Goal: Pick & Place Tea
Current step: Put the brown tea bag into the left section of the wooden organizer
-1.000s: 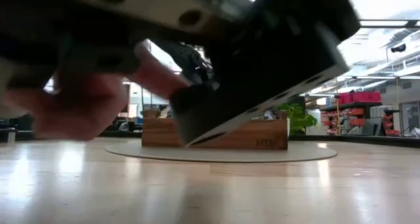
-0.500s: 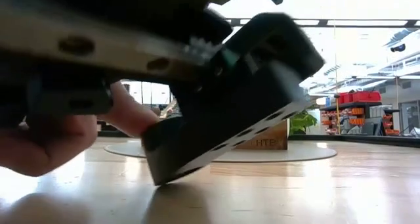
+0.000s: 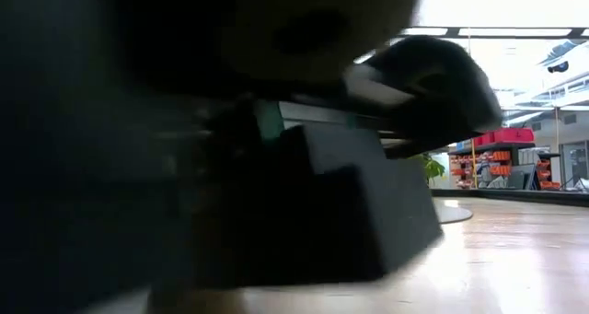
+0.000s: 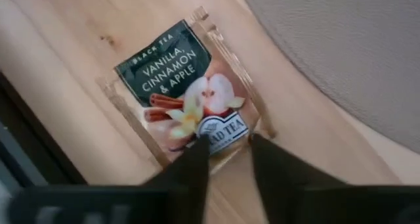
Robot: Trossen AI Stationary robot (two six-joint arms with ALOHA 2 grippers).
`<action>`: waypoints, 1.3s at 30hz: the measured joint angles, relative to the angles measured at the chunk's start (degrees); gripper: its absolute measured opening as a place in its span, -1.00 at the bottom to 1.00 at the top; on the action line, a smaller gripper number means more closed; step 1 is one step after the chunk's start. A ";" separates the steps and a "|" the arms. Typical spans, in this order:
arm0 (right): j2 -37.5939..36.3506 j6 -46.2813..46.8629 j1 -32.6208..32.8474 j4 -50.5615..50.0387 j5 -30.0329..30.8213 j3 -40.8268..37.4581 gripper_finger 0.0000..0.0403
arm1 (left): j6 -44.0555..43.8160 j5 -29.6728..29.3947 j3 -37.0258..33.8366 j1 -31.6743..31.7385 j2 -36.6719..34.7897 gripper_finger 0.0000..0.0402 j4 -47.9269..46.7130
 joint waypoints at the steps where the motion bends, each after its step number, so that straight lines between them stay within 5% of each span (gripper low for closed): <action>1: 0.00 0.15 0.00 0.30 0.00 0.00 -0.10 | -0.96 -0.86 -0.02 -0.36 0.00 -0.55 0.55; 5: 0.00 0.91 0.01 0.75 0.01 0.00 -0.10 | -3.41 -4.24 0.00 -1.39 -0.02 -0.93 1.49; 17: 0.00 1.45 0.07 1.49 0.02 0.00 -0.10 | -16.15 -12.65 -0.56 -2.46 -4.02 -0.98 -1.24; 39: 0.00 6.09 0.07 4.89 1.00 0.02 -0.10 | -27.44 -16.82 -0.28 -7.82 -31.69 -0.99 -8.48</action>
